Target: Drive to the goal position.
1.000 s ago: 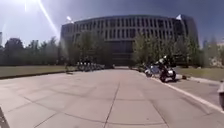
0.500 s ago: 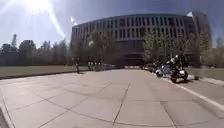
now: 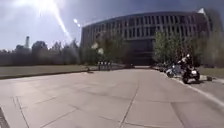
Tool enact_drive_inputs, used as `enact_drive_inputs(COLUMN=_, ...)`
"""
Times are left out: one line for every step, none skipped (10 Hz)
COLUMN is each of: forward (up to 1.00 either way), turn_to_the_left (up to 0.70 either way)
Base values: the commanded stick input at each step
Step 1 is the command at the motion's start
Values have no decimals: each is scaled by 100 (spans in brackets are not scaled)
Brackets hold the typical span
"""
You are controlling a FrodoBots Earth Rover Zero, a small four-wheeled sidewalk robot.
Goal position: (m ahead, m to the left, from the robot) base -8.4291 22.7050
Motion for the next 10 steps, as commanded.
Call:
enact_drive_inputs(forward=6, turn_to_the_left=23)
enact_drive_inputs(forward=6, turn_to_the_left=23)
enact_drive_inputs(forward=6, turn_to_the_left=24)
enact_drive_inputs(forward=6, turn_to_the_left=24)
enact_drive_inputs(forward=6, turn_to_the_left=23)
enact_drive_inputs(forward=6, turn_to_the_left=25)
enact_drive_inputs(forward=6, turn_to_the_left=23)
enact_drive_inputs(forward=6, turn_to_the_left=24)
enact_drive_inputs(forward=6, turn_to_the_left=25)
enact_drive_inputs(forward=6, turn_to_the_left=23)
